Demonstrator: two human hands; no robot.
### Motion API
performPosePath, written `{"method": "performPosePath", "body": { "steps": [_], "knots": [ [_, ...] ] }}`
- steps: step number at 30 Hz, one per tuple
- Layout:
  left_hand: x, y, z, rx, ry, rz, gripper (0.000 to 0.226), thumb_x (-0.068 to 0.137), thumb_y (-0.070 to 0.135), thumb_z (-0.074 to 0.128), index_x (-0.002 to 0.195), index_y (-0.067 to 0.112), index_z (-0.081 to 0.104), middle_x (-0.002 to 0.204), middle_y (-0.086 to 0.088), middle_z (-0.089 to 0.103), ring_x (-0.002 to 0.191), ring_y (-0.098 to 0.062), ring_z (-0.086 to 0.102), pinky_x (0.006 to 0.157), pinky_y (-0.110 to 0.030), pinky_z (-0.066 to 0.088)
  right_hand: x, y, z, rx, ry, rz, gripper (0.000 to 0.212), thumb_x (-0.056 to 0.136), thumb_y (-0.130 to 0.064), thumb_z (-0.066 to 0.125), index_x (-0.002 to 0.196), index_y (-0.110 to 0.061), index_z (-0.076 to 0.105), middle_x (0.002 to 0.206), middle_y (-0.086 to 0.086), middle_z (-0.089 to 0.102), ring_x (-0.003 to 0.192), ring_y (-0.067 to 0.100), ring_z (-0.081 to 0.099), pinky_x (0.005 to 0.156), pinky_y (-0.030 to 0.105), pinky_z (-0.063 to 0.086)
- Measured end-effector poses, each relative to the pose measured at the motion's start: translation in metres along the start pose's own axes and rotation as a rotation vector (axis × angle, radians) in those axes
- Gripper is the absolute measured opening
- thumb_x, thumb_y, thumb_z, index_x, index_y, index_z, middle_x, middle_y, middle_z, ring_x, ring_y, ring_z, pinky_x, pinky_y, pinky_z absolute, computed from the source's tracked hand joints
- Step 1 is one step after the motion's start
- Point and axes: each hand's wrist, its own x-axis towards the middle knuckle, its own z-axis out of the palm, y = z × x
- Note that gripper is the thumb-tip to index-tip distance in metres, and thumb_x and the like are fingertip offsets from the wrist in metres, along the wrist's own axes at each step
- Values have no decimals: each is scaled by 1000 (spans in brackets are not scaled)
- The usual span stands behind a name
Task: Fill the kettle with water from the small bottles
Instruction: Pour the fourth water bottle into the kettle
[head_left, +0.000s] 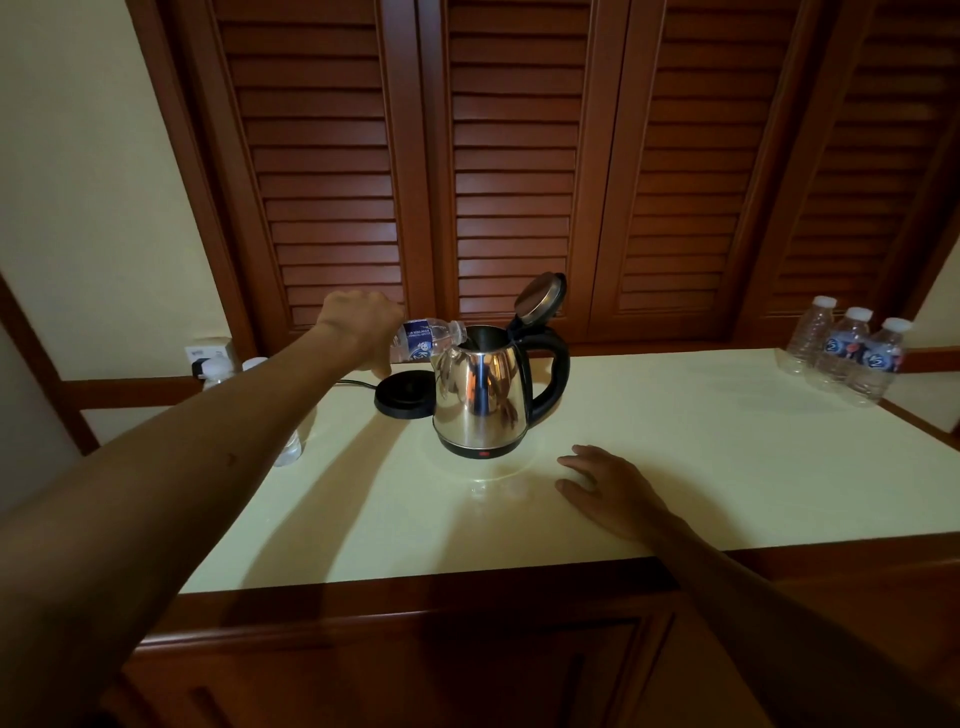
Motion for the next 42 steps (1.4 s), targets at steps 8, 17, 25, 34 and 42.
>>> {"method": "performPosePath", "body": {
  "steps": [8,17,25,34,42],
  "knots": [
    [0,-1,-1,50,8,11,67,74,44,81,132,22,55,110,-4,63,86,-18,49,67,-33,41,2,1,1,-2,3,-1,50,92,-51,51,136,-28,53,150,-3,43,139,14,35,114,32,28],
    [-1,0,-5,75,17,23,66,76,44,80,132,22,54,113,-4,62,94,-19,56,69,-32,41,2,1,2,0,-2,5,50,92,-52,51,137,-28,53,150,-4,42,139,15,36,114,33,29],
    [-1,-1,-7,83,28,37,66,76,42,80,133,22,53,114,-4,62,97,-20,58,69,-32,41,2,2,3,12,6,1,50,92,-51,51,136,-27,54,150,-4,43,139,15,36,114,35,30],
    [1,-1,-10,82,46,34,67,76,39,81,135,22,53,117,-5,62,103,-22,60,70,-33,40,3,6,5,39,9,8,50,91,-53,52,134,-29,55,149,-5,44,139,14,37,114,36,31],
    [3,-2,-12,108,62,36,68,76,39,82,135,23,54,116,-5,64,103,-23,61,68,-34,40,2,5,3,40,12,5,50,91,-53,52,135,-29,55,149,-5,44,138,13,37,114,34,30]
  ]
}}
